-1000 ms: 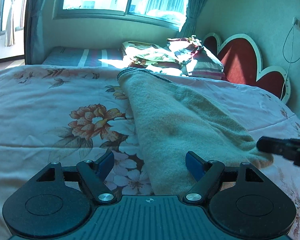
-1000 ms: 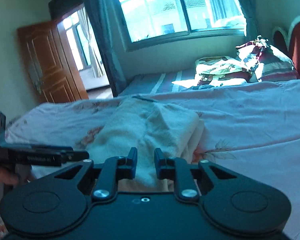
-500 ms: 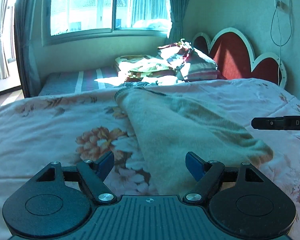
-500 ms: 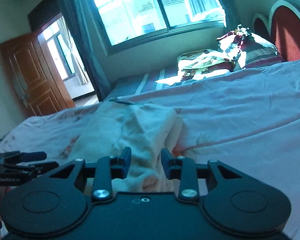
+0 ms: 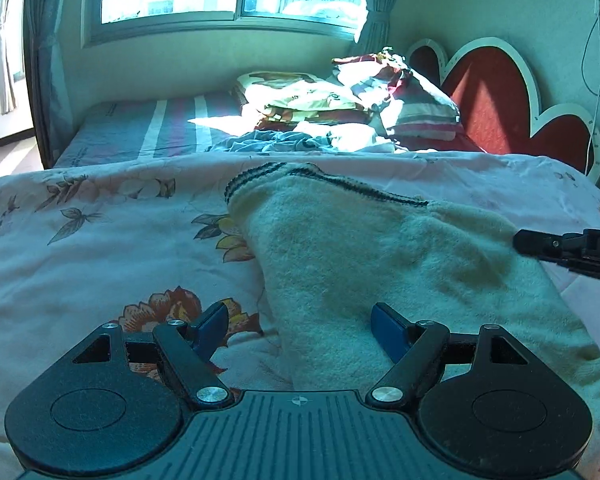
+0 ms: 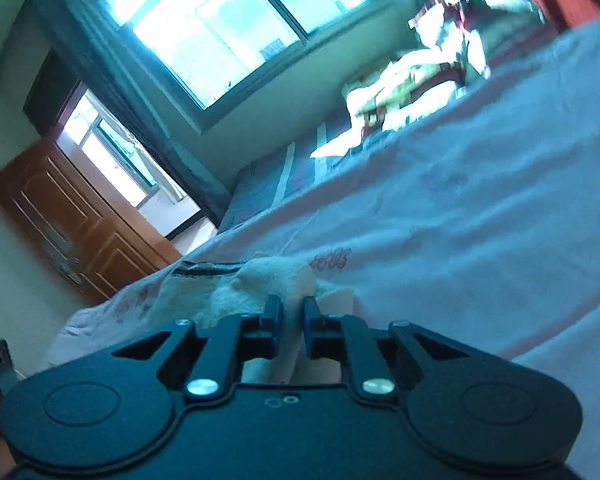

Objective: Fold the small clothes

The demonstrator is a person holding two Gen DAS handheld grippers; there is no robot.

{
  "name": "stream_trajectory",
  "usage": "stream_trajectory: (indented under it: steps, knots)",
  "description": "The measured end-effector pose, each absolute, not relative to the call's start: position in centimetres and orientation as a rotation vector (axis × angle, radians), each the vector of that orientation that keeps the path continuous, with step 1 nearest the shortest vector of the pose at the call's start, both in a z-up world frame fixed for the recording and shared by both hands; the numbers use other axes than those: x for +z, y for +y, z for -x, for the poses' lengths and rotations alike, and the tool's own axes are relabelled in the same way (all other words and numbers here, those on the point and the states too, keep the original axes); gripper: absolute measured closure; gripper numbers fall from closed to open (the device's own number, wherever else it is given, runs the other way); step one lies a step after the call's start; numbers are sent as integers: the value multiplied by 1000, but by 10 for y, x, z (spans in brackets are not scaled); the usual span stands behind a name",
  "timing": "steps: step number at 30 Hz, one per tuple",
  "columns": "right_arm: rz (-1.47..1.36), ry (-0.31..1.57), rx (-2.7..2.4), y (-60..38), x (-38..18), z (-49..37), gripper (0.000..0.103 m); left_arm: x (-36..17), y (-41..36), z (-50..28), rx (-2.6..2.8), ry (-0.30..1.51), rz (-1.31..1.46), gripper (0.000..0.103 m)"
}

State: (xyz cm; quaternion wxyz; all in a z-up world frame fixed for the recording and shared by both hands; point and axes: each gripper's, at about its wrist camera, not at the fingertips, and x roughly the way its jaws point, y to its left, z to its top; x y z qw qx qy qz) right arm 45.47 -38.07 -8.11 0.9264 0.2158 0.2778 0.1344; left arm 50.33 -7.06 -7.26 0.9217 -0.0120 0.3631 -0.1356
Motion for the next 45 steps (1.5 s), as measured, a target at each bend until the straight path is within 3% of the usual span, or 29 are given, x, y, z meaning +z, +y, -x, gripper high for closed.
stream_trajectory:
  steps: [4, 6, 7, 8, 14, 19, 23, 26, 31, 33, 35, 41, 45]
  knots:
    - [-253, 600, 233, -366, -92, -452, 95, -80, -73, -504, -276, 744, 20, 24]
    - [-274, 629, 242, -370, -96, -453, 90, -74, -71, -503, -274, 727, 21, 24]
    - [-277, 624, 232, -370, -89, -452, 79, -64, -68, -502, -268, 675, 12, 24]
    - [-270, 590, 223, -370, -81, -448, 79, -56, -66, -501, -281, 625, 19, 24]
    - [-124, 562, 338, -339, -46, -480, 84, -37, -76, -541, -414, 582, 90, 24]
    - [112, 703, 341, -304, -78, -503, 91, -77, -84, -574, -440, 738, 156, 24]
    - [38, 701, 334, -318, -88, -497, 91, -78, -79, -564, -429, 700, 156, 24]
    - [9, 595, 327, -320, -68, -484, 80, -66, -69, -550, -419, 632, 176, 24]
    - [35, 575, 428, -299, -58, -490, 82, -62, -69, -520, -456, 601, 178, 24]
    - [75, 612, 438, -292, -64, -492, 87, -73, -74, -519, -485, 653, 197, 24]
    - [109, 686, 398, -291, -79, -499, 87, -85, -81, -521, -483, 692, 159, 24]
    - [13, 597, 402, -313, -52, -465, 82, -54, -68, -489, -477, 623, 116, 24]
    - [39, 662, 436, -313, -58, -447, 84, -68, -82, -473, -488, 680, 33, 24]
